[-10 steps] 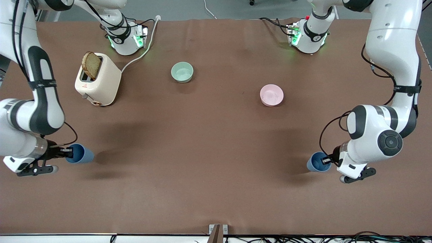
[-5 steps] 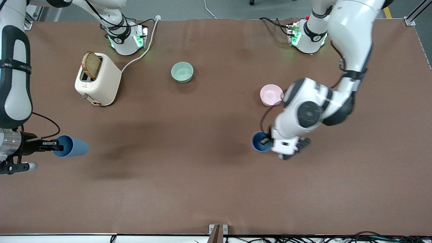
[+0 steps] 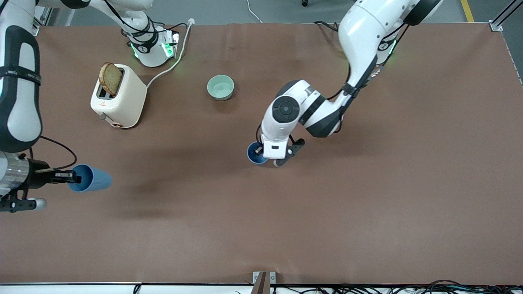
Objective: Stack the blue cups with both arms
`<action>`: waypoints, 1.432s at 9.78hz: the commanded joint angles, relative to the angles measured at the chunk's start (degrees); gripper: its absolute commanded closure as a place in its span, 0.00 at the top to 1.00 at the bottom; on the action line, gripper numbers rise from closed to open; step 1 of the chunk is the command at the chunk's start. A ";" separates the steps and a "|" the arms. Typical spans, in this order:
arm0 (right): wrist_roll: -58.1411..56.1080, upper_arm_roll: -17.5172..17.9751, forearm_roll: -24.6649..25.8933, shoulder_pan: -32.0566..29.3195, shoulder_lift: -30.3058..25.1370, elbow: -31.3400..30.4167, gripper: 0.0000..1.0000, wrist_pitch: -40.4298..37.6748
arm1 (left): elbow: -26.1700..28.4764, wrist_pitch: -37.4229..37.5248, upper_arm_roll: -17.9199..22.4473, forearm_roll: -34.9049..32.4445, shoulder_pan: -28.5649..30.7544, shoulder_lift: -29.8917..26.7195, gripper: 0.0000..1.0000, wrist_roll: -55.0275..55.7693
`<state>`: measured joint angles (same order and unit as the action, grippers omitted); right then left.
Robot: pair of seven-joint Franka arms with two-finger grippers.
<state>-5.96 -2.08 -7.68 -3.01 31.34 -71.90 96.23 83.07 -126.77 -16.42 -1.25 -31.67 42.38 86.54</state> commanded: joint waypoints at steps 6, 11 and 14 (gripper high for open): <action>27.88 -0.20 -5.59 19.32 -1.80 -0.61 0.00 1.59 | -1.25 0.38 0.87 -0.60 1.95 -7.00 1.00 0.91; 44.80 -0.29 -5.41 36.22 -1.19 -2.10 0.00 9.58 | -1.51 25.57 1.21 -1.47 14.23 -28.46 1.00 -23.53; 45.16 -0.38 -5.15 39.74 -1.10 -7.53 0.00 11.25 | -1.51 32.62 1.22 -1.39 25.05 -36.21 1.00 -46.13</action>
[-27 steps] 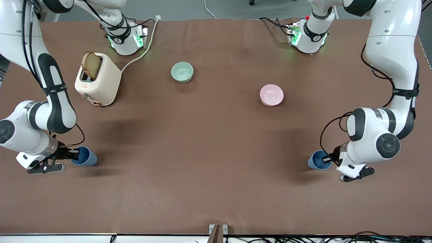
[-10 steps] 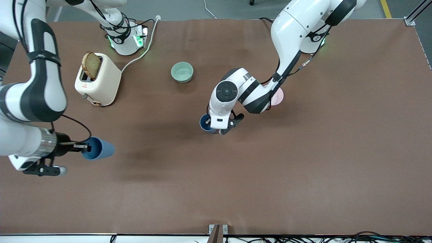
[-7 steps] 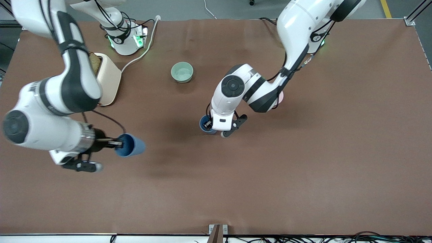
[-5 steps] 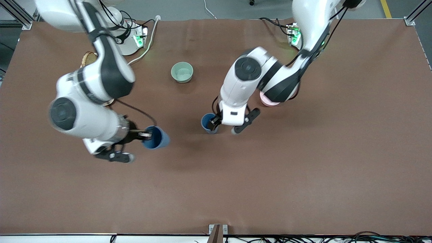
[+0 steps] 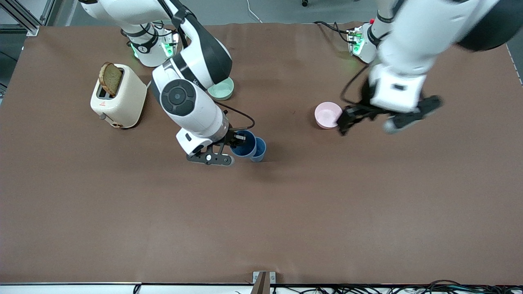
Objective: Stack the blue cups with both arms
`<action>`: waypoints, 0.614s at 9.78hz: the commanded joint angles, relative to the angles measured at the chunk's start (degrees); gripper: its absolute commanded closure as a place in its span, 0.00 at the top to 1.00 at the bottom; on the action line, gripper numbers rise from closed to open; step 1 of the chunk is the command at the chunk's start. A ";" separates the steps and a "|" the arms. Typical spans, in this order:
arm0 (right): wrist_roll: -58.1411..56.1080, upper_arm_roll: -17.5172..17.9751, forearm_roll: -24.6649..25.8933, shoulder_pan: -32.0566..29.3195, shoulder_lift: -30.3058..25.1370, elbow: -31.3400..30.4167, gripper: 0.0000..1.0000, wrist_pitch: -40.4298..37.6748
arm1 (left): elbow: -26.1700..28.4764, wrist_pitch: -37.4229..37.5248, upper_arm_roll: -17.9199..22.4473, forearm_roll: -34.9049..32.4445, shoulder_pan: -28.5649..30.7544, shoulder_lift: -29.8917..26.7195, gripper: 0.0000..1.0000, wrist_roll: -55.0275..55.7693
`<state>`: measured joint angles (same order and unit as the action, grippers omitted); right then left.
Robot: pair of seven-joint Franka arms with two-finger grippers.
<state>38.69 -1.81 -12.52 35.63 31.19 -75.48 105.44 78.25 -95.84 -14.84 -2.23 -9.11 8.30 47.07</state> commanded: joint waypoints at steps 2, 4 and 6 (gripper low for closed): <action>1.11 -0.57 -0.40 2.86 -0.95 -8.71 0.00 8.17 | 3.31 4.85 -0.54 -0.32 8.46 -3.72 1.00 -16.61; 2.52 -0.65 -0.49 4.36 -0.78 -8.81 0.00 8.46 | 4.53 6.09 -0.28 0.64 12.17 -5.12 1.00 -26.01; 2.70 -0.57 -0.40 4.36 -0.78 -10.21 0.00 8.55 | 10.13 6.19 3.31 1.52 10.88 -8.37 1.00 -32.88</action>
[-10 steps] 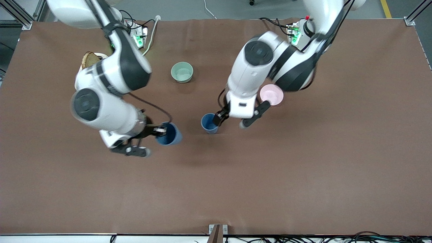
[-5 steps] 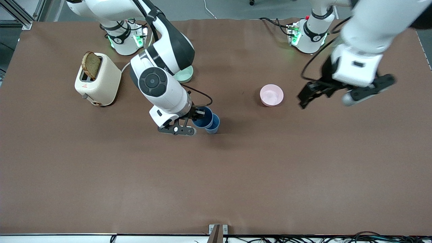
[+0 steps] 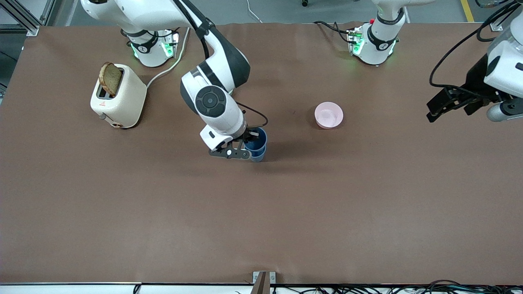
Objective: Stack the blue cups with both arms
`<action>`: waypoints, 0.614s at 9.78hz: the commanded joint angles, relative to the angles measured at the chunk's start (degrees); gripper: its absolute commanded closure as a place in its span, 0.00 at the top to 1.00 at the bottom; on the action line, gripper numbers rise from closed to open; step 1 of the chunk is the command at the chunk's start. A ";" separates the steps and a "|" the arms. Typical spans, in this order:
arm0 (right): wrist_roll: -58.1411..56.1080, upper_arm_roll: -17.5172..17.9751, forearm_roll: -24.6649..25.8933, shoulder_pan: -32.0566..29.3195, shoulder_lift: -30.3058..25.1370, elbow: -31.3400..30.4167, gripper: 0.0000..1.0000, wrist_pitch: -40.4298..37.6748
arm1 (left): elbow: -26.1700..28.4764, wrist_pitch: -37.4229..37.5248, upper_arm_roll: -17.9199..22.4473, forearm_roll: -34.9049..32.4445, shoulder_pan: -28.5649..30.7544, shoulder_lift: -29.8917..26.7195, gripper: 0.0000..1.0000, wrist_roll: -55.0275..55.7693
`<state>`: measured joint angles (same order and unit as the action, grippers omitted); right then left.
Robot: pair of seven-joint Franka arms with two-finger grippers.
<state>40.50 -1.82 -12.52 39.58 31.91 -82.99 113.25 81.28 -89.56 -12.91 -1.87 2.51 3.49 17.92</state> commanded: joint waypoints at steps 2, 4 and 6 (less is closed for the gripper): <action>0.81 -0.64 -0.40 0.67 -1.41 -2.88 0.00 1.70 | 11.51 -0.17 4.02 4.06 -1.71 -6.64 1.00 -5.43; 0.81 -0.55 -0.40 0.67 -1.07 -2.79 0.00 2.41 | 14.32 -0.08 4.21 3.90 -1.90 -7.96 1.00 -7.09; 0.72 -0.64 -0.40 0.76 -0.45 -2.79 0.00 2.94 | 15.05 0.09 4.30 2.85 -1.20 -8.85 1.00 -16.47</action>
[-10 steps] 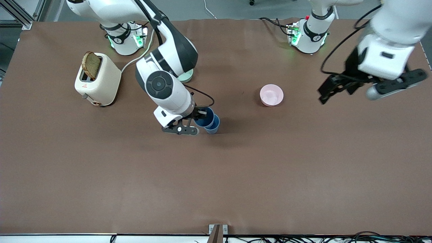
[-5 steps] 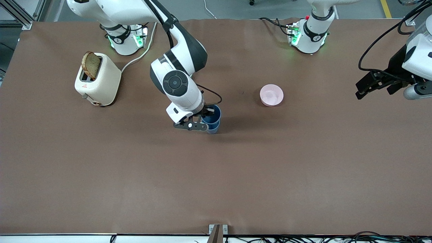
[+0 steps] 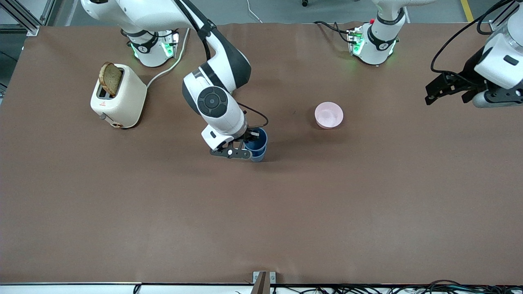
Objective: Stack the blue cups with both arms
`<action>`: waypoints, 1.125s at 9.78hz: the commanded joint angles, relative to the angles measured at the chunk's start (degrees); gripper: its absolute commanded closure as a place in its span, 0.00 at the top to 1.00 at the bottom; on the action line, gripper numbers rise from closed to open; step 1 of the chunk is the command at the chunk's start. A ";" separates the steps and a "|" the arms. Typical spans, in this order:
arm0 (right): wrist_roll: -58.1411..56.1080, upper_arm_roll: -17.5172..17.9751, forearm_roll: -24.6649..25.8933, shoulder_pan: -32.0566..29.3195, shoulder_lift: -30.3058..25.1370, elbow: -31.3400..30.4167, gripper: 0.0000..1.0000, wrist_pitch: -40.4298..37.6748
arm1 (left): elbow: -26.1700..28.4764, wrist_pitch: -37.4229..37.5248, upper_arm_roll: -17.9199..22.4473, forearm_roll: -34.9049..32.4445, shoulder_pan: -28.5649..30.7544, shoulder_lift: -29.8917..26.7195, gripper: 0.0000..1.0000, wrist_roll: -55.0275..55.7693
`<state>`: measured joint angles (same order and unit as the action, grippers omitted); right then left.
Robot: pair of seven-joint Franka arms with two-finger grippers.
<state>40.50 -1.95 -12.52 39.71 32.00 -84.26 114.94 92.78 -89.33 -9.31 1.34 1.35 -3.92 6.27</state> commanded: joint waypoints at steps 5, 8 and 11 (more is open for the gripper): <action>0.81 -0.51 -0.14 0.63 0.34 -1.52 0.65 1.34 | 1.35 2.14 0.35 -0.55 1.11 0.58 1.00 -3.73; 0.37 -1.12 -0.05 -0.50 -2.45 -1.17 1.00 -0.06 | 1.27 2.05 0.61 -1.33 1.29 0.14 1.00 -3.46; 0.19 -8.57 3.27 -1.39 -12.11 -1.08 1.00 -5.15 | 0.30 2.05 0.70 -1.43 1.46 0.14 1.00 -3.37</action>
<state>40.40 -8.14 -11.26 38.80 26.10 -83.06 112.20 92.60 -87.90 -8.56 0.87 2.71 -4.27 2.37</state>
